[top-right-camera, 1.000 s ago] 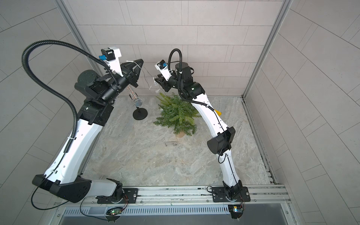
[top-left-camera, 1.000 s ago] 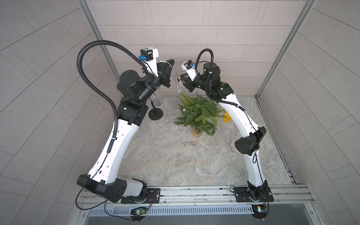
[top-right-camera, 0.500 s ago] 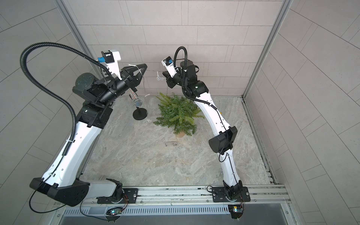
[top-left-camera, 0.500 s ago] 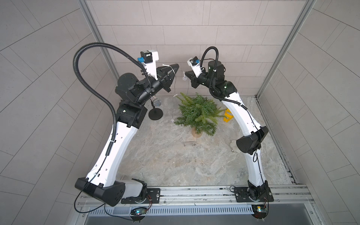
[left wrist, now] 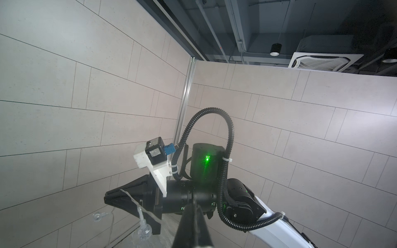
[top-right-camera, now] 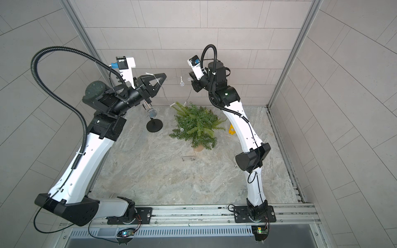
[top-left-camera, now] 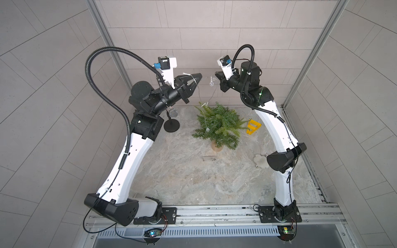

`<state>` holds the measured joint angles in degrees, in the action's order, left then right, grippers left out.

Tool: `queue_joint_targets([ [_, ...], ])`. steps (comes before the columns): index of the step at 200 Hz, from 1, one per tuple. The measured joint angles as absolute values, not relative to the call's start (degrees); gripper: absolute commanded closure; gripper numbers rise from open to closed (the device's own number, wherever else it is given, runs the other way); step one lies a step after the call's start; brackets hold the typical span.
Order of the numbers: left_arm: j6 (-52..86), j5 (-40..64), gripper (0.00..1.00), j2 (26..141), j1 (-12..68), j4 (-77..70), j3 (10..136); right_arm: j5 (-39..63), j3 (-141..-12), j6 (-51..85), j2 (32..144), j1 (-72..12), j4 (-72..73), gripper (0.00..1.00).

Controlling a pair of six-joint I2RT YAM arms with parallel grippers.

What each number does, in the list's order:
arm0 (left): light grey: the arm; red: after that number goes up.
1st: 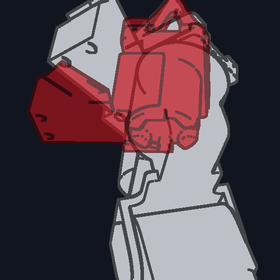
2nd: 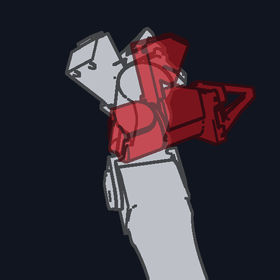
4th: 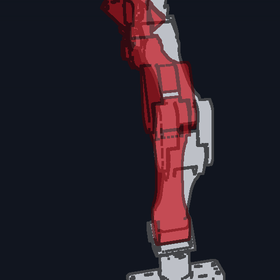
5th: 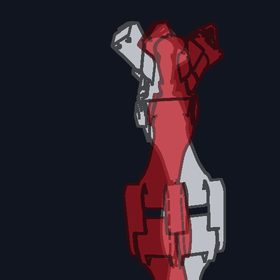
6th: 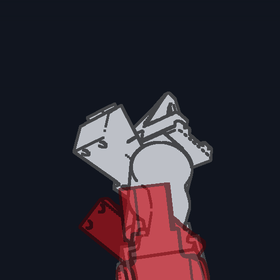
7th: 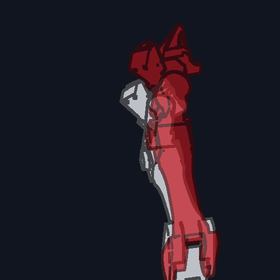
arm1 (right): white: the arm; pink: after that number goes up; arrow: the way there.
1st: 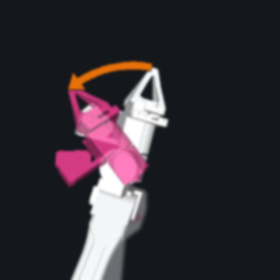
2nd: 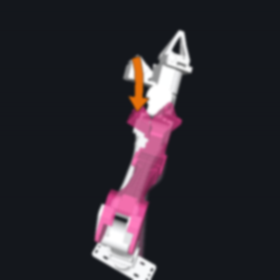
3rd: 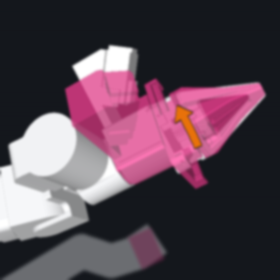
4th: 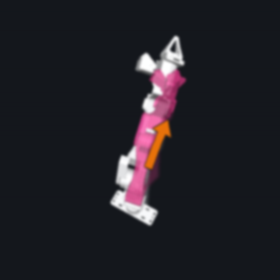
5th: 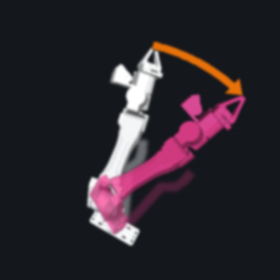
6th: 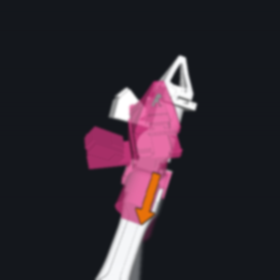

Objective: Remove string lights from the small christmas tree
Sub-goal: Remove the light string from the Christmas tree.

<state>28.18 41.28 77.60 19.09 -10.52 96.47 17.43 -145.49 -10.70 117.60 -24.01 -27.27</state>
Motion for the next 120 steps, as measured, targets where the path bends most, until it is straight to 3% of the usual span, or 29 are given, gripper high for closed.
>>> queue_joint_targets([
  [120,34.6,47.4,0.98,80.5,21.3,-12.2,96.1,11.1,-126.7,-16.7,102.5,-19.5,-27.1,1.00],
])
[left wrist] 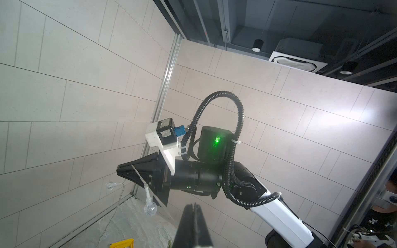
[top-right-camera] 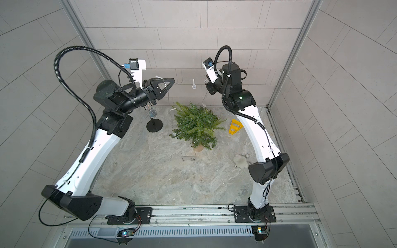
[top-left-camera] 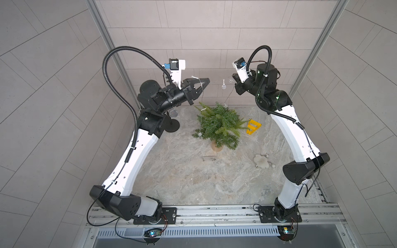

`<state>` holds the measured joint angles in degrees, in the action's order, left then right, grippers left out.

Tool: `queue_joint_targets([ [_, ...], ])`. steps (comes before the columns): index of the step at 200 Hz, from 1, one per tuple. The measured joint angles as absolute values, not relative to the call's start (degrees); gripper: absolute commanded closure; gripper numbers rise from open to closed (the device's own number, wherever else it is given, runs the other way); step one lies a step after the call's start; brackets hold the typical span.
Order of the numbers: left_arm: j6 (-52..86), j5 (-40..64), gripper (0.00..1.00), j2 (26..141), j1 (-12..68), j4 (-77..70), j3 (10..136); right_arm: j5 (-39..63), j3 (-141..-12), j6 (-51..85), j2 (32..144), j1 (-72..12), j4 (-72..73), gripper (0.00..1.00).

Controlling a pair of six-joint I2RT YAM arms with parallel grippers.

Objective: Remove string lights from the small christmas tree
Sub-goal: Remove the light string from the Christmas tree.

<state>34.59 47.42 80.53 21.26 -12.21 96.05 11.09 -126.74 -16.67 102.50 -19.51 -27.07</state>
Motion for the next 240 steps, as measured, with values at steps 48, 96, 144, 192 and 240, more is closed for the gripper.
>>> queue_joint_targets([
  [48,35.0,47.4,0.98,81.0,22.8,-10.6,95.1,11.4,-120.0,-17.4,97.6,-16.6,-26.0,1.00],
  [96,35.1,47.3,0.98,81.1,24.9,-9.1,95.1,12.4,-113.6,-17.2,92.9,-14.8,-23.6,1.00],
  [144,35.2,47.2,0.98,81.1,26.8,-7.1,95.1,12.9,-106.2,-16.8,88.1,-13.4,-21.8,1.00],
  [192,36.1,47.0,0.97,80.8,29.7,-5.5,95.1,12.8,-100.8,-16.8,83.4,-12.1,-20.5,1.00],
  [240,36.3,46.4,0.97,78.6,30.5,-2.7,95.0,12.6,-96.5,-18.0,78.1,-12.1,-19.9,1.00],
])
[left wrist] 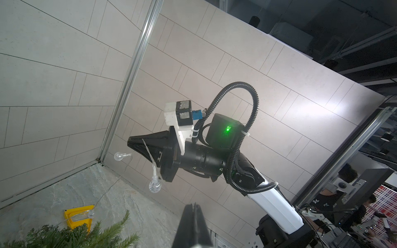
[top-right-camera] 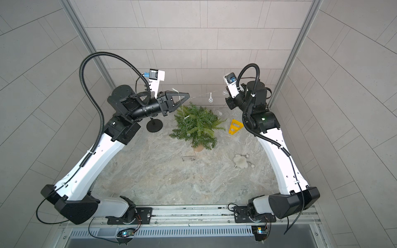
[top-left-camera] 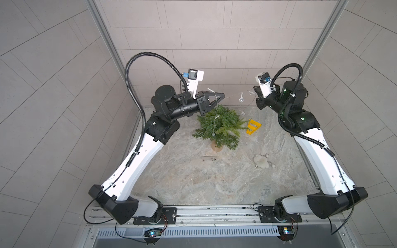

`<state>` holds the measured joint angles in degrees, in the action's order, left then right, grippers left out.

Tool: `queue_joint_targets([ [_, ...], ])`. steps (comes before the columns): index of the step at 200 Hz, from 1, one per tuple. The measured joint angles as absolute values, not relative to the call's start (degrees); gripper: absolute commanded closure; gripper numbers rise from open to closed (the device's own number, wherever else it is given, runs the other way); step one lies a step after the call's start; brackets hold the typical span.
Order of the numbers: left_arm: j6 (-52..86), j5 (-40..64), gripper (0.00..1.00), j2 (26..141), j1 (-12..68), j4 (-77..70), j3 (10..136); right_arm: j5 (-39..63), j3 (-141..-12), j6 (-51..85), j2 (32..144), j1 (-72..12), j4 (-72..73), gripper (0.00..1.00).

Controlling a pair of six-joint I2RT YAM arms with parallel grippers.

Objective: Remove string lights from the small christmas tree
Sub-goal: Remove the light string from the Christmas tree.

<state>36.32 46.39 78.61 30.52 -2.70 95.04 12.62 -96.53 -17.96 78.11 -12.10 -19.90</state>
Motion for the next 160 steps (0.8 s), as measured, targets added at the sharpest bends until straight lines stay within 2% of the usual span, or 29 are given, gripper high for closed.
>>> queue_joint_targets([
  [160,44.7,47.6,0.97,76.3,33.3,-2.0,94.0,10.5,-87.2,-17.2,68.3,-12.1,-16.7,1.00],
])
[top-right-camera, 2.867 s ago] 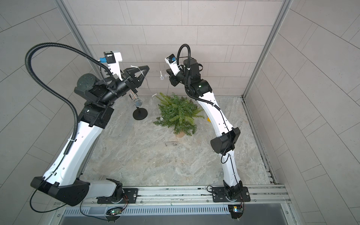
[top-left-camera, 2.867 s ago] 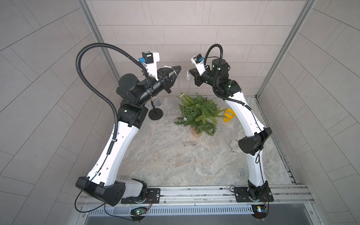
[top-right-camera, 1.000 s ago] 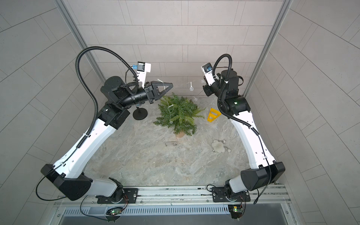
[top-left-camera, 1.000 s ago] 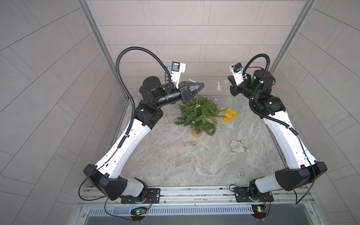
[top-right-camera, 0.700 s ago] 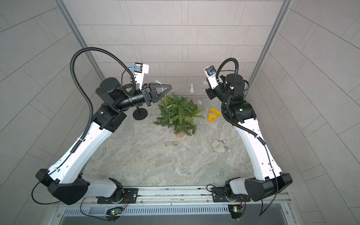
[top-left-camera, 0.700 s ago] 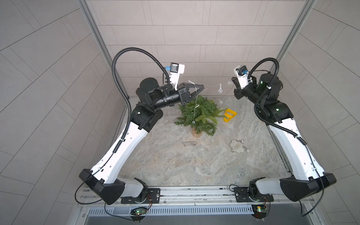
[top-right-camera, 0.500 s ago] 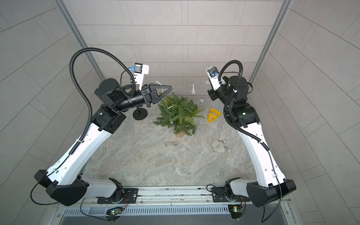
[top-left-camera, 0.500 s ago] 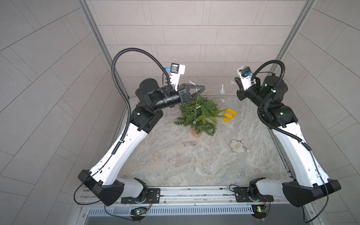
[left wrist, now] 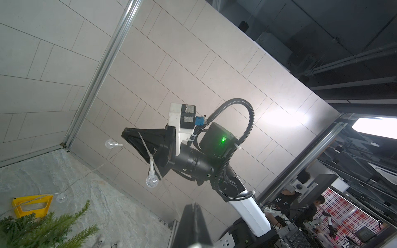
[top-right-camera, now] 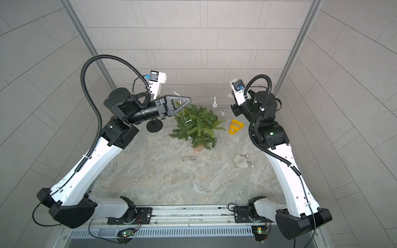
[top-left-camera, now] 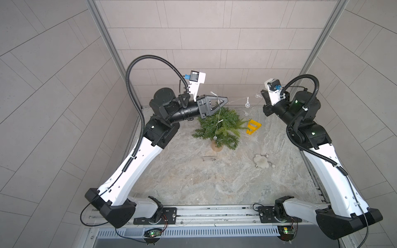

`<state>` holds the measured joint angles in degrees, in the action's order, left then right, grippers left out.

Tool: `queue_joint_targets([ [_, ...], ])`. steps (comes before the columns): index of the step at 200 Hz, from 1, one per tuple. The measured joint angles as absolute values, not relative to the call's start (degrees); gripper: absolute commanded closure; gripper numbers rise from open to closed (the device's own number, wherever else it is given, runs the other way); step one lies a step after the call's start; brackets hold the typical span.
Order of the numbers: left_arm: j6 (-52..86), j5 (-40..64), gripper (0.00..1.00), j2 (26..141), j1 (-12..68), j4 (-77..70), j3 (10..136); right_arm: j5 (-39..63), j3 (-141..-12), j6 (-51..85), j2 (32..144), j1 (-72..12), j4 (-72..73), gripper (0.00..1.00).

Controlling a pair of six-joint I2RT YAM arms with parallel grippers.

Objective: Remove string lights from the small christmas tree
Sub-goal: Remove the light string from the Christmas tree.

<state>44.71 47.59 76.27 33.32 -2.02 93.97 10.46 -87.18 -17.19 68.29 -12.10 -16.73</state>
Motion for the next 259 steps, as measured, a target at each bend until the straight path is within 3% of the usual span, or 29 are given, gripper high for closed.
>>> queue_joint_targets([
  [57,36.5,44.9,0.93,75.5,36.6,4.2,90.7,8.5,-85.6,-17.5,69.7,-11.9,-16.5,1.00],
  [73,31.8,45.0,0.88,75.2,39.9,6.0,89.8,7.9,-84.2,-17.2,69.6,-11.2,-16.4,1.00],
  [115,16.7,44.3,0.87,68.9,51.4,13.8,86.2,6.7,-78.9,-14.5,68.7,-7.1,-13.5,1.00],
  [124,13.9,43.1,0.82,67.7,52.6,14.0,84.5,7.4,-77.7,-14.1,68.2,-7.1,-13.0,1.00],
  [140,9.9,40.6,0.72,67.3,53.2,14.0,82.1,8.5,-76.1,-13.6,67.4,-7.3,-11.8,1.00],
  [190,5.4,30.1,0.70,72.1,53.3,15.5,77.4,9.5,-71.1,-13.8,64.9,-7.3,-9.3,1.00],
  [259,3.3,20.9,0.65,67.1,50.9,19.0,77.1,9.9,-68.2,-12.4,60.7,-6.3,-7.2,1.00],
])
